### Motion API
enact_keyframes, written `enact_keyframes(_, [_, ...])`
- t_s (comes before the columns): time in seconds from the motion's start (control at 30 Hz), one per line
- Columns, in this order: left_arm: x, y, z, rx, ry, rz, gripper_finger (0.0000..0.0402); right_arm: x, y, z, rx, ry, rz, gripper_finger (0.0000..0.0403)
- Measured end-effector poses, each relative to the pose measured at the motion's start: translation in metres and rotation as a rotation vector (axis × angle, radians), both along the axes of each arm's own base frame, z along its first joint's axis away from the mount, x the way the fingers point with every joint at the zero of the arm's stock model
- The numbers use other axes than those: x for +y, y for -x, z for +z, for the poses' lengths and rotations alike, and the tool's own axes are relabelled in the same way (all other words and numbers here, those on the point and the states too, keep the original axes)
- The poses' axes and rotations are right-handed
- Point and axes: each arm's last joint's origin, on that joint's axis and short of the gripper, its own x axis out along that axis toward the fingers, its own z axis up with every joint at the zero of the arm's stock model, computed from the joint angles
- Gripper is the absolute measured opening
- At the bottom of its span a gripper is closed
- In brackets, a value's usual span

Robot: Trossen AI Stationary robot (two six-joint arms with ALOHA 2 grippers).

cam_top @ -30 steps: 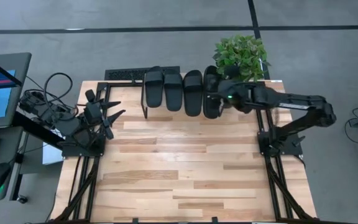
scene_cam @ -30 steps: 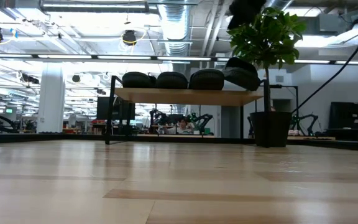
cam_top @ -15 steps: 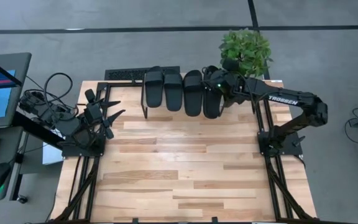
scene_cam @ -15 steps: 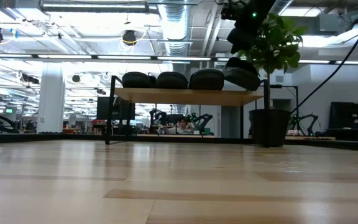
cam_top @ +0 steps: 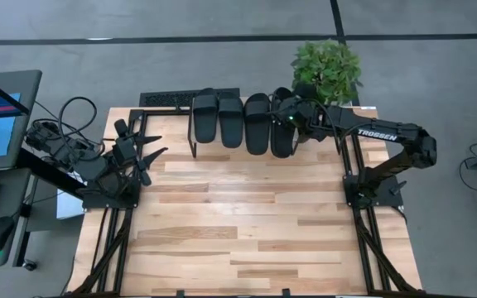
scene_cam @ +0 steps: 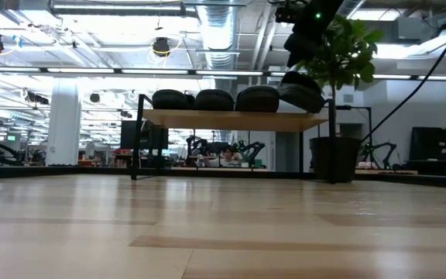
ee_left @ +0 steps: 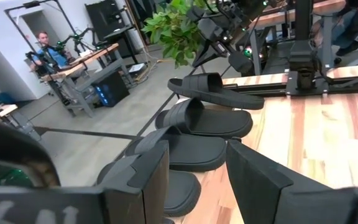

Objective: Pick and place slides into the shelf
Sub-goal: Put the black slide on the shelf

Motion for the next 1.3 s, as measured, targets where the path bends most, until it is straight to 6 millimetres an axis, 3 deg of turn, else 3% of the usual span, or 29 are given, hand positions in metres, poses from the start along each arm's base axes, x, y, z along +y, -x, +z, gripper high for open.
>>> enact_keyframes(0.33, [0.0,0.0,0.0,-0.008,0.015,0.001,0.0149,0.001,0.002,-0.003,-0.002,-0.043,-0.012,0.0])
enact_keyframes(0.8, [-0.001,0.0,0.0,-0.016,0.045,-0.019,0.0149,-0.005,-0.022,-0.034,0.084,-0.086,-0.018,0.0])
enact_keyframes(1.3, [-0.001,0.0,-0.001,-0.015,0.066,-0.04,0.0149,-0.008,-0.021,-0.035,0.065,-0.154,0.011,0.0])
